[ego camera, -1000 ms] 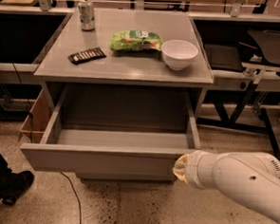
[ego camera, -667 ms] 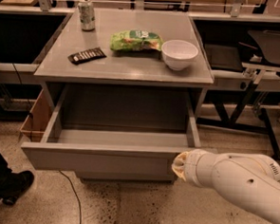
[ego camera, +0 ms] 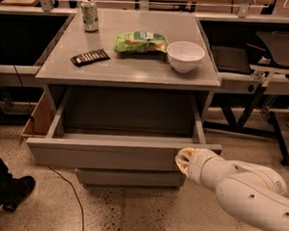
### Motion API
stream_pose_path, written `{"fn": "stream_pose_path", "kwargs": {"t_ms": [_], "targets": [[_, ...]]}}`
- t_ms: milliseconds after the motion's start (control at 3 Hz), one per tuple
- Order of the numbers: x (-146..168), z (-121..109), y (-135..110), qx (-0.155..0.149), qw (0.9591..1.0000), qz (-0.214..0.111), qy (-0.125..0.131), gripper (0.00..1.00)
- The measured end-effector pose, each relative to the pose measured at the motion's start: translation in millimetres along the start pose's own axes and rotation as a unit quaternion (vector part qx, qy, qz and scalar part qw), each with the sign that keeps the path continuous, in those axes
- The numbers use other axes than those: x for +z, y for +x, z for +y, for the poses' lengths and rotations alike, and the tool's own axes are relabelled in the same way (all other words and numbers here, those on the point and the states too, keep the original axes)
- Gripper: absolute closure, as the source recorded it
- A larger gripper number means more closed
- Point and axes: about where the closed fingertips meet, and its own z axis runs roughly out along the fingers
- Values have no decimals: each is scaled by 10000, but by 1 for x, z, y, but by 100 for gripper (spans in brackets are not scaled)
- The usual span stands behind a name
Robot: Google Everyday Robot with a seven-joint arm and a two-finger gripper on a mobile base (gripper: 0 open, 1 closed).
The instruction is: Close top drawer
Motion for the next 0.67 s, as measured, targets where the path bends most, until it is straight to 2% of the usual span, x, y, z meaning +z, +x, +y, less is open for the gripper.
{"fn": "stream_pose_path", "kwargs": {"t_ms": [333, 667], "targets": [[8, -10, 0, 45, 9994, -150, 297, 100], [34, -7, -3, 93, 9989, -209, 409, 100]]}}
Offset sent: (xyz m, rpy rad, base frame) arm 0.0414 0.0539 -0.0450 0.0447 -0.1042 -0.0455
